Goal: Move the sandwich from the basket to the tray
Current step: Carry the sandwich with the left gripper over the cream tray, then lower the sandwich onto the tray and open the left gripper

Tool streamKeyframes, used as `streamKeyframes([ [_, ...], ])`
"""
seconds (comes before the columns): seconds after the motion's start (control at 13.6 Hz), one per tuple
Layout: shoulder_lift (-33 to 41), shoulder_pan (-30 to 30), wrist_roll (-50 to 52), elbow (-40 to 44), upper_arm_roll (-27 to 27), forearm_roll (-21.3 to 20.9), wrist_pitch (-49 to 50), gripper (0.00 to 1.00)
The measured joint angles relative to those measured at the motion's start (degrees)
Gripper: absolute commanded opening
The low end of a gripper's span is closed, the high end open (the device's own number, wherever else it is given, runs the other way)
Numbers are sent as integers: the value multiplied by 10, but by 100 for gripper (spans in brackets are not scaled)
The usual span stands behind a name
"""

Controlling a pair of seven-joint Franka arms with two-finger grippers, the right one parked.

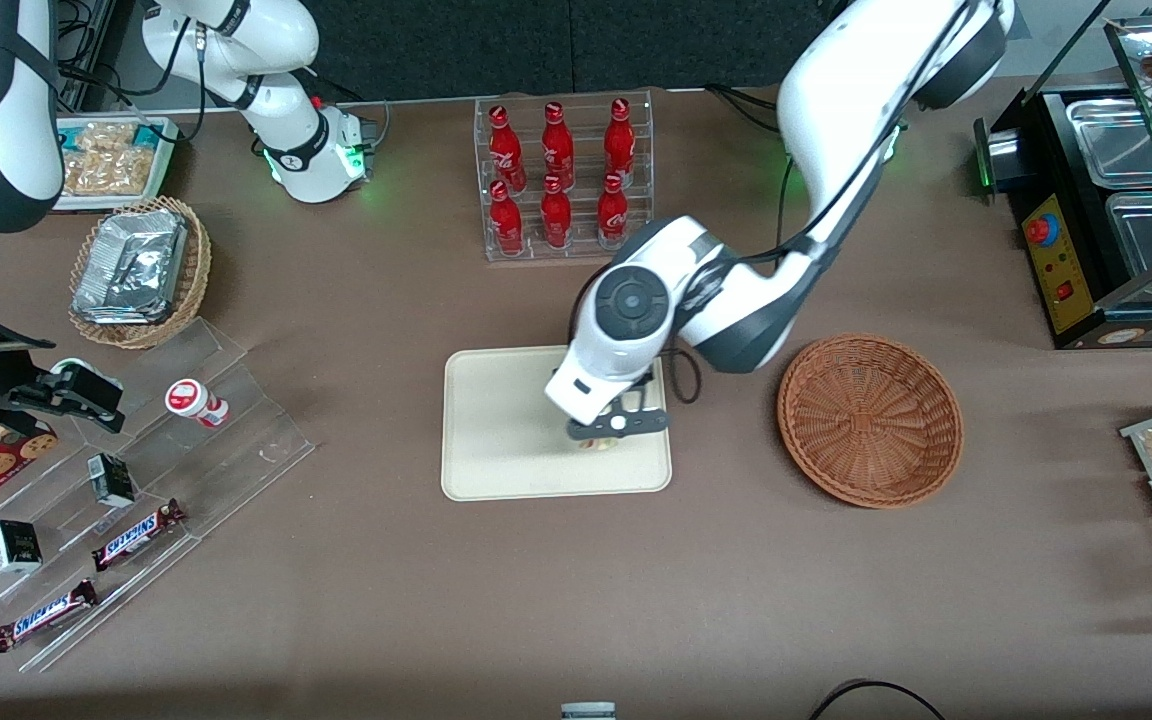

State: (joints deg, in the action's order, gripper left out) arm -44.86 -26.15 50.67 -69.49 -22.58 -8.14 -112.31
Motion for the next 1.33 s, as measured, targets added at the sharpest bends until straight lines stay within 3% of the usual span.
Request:
streamKeyframes([
  [0.3, -57, -31, 22, 7, 5, -23, -82, 22],
  [0.59, -107, -67, 25, 25, 32, -72, -96, 27],
  [0.66, -115, -74, 28, 29, 36, -74, -99, 33],
  [0.74, -120, -77, 31, 32, 38, -75, -103, 52],
  [0.89, -124, -77, 33, 37, 40, -77, -105, 100],
  [1.33, -123, -75, 38, 53, 41, -74, -94, 100],
])
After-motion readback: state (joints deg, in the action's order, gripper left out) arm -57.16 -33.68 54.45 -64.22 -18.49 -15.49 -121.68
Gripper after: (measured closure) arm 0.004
